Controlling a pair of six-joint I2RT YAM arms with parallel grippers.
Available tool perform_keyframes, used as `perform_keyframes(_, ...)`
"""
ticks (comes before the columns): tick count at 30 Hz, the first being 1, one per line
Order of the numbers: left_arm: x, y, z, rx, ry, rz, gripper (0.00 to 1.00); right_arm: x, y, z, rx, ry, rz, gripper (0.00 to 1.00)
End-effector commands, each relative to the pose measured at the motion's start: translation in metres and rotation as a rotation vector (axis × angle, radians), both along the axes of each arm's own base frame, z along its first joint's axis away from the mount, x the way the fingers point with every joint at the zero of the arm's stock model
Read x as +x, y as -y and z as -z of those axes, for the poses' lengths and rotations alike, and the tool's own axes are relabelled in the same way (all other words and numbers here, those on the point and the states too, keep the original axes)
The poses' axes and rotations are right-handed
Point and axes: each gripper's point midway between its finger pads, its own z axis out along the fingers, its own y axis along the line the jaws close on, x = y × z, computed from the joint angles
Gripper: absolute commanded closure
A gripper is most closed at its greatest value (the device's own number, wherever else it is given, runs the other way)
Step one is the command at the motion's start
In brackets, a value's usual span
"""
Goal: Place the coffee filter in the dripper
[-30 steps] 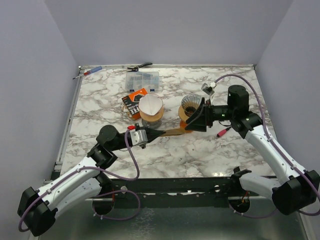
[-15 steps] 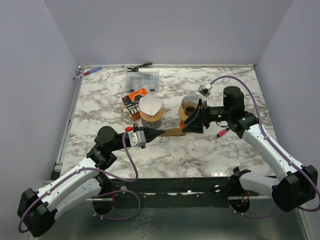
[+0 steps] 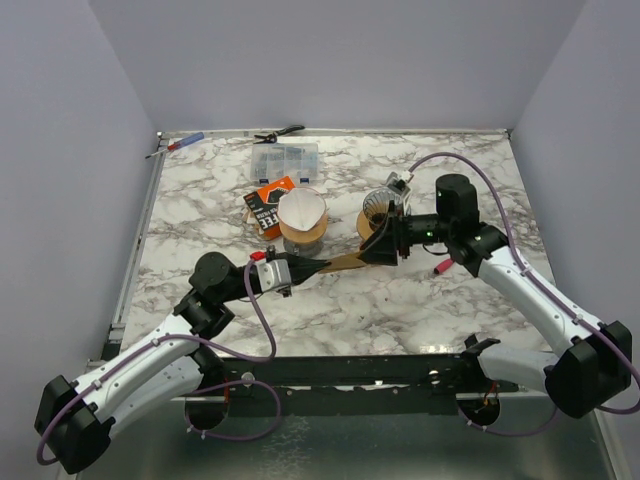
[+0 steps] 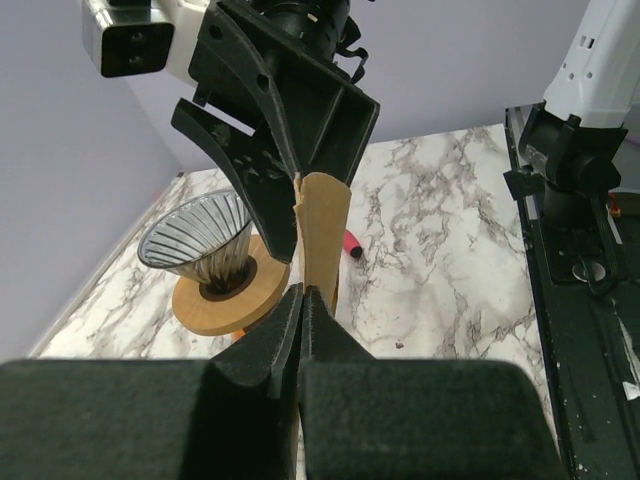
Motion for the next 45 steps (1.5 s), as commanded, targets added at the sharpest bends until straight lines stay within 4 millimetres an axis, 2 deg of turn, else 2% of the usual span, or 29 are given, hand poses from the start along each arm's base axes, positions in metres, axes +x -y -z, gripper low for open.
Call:
perform_keyframes(1, 0.000, 0.002, -0.011, -0.028, -0.013, 0.007, 1.00, 0.005, -0.005, -0.013, 0.039, 0.092, 0.012, 0.50)
perform_keyframes(6, 0.003, 0.003, -0.013, -0.036, -0.047, -0.004, 1.00, -0.001, -0.004, -0.027, 0.092, 0.159, 0.004, 0.63)
perform_keyframes(10, 0.009, 0.001, -0.014, -0.049, -0.064, -0.040, 0.97, -0.003, -0.005, -0.029, 0.095, 0.166, -0.012, 0.98)
perform_keyframes(12, 0.011, -0.001, -0.017, -0.061, -0.070, -0.062, 0.92, -0.003, -0.004, -0.024, 0.071, 0.143, -0.014, 1.00)
perform_keyframes(13, 0.013, -0.002, -0.019, -0.068, -0.073, -0.075, 0.81, -0.002, -0.004, -0.023, 0.063, 0.139, -0.009, 1.00)
perform_keyframes(14, 0.014, -0.003, -0.020, -0.075, -0.076, -0.084, 0.53, 0.000, -0.003, -0.023, 0.057, 0.137, 0.002, 1.00)
perform_keyframes(15, 0.016, -0.005, -0.021, -0.080, -0.078, -0.097, 0.20, 0.002, -0.003, -0.023, 0.050, 0.137, 0.018, 1.00)
perform_keyframes(16, 0.017, -0.006, -0.022, -0.085, -0.079, -0.108, 0.04, 0.005, -0.002, -0.023, 0.043, 0.137, 0.037, 1.00)
perform_keyframes(22, 0.032, -0.013, -0.032, -0.136, -0.132, -0.204, 0.01, 0.031, 0.006, -0.028, -0.021, 0.150, 0.213, 1.00)
perform_keyframes(30, 0.079, -0.038, -0.028, -0.071, -0.321, -0.508, 0.01, 0.065, 0.025, -0.036, -0.151, 0.121, 0.429, 1.00)
perform_keyframes(35, 0.103, -0.049, -0.019, 0.006, -0.459, -0.677, 0.01, 0.081, 0.042, -0.045, -0.215, 0.126, 0.562, 1.00)
perform_keyframes(39, 0.114, -0.049, -0.010, 0.067, -0.525, -0.739, 0.01, 0.090, 0.054, -0.047, -0.257, 0.119, 0.644, 1.00)
perform_keyframes(45, 0.127, -0.058, -0.025, 0.036, -0.510, -0.828, 0.01, 0.099, 0.068, -0.054, -0.264, 0.101, 0.704, 1.00)
